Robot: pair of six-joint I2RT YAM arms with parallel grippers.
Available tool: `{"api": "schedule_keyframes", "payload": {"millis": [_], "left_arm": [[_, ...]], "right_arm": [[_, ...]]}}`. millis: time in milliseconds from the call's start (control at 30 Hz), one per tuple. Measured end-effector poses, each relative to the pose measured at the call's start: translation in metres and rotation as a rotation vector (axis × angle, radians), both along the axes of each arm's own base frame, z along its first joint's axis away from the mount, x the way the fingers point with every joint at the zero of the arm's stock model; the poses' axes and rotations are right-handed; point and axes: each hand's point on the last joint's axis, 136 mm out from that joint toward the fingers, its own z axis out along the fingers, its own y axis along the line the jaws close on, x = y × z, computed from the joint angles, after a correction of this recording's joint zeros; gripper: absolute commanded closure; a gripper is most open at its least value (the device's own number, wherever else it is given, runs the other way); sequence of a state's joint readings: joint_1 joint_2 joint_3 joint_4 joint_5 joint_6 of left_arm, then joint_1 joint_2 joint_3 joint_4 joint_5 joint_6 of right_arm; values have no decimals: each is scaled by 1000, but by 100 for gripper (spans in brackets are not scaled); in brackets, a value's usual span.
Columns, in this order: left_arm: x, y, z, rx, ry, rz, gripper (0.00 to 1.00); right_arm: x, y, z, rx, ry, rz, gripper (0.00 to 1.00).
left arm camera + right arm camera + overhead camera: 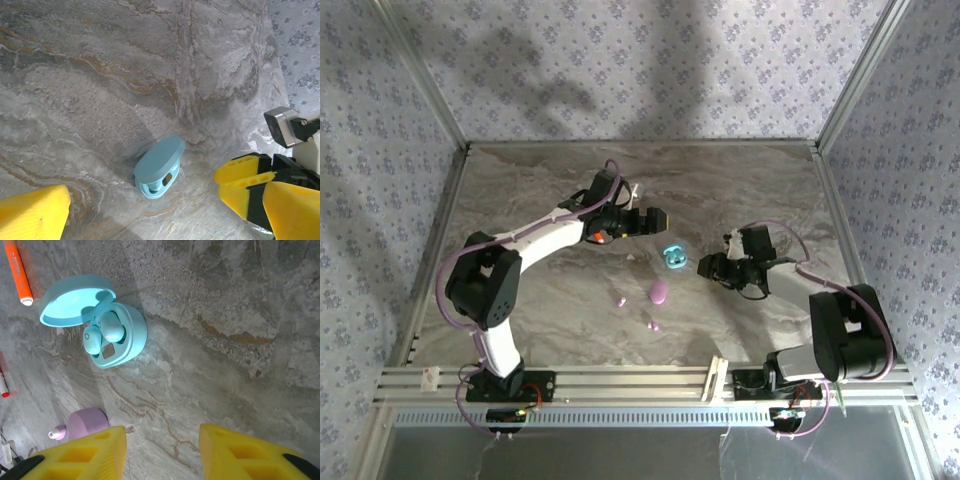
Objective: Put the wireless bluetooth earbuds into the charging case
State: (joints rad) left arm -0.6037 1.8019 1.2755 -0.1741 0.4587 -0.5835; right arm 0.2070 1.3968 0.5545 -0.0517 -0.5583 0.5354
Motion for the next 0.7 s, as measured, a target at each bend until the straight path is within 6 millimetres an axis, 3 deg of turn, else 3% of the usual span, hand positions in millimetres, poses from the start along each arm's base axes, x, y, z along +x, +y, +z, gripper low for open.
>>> {"api": "schedule_keyframes", "payload": {"millis": [267, 367, 600, 700], "left_arm": [[16, -12, 10, -32, -8, -19, 10], [20, -16, 10, -33, -6, -32, 16], [32, -26, 8, -44, 10, -54, 45], [34, -28, 1, -44, 27, -63, 59]], "right_arm": [[13, 3, -1, 13, -1, -11, 67], [15, 4, -3, 15, 3, -16, 75], [18, 6, -11, 30, 30, -30, 99], [20, 8, -14, 42, 38, -32, 100]]}}
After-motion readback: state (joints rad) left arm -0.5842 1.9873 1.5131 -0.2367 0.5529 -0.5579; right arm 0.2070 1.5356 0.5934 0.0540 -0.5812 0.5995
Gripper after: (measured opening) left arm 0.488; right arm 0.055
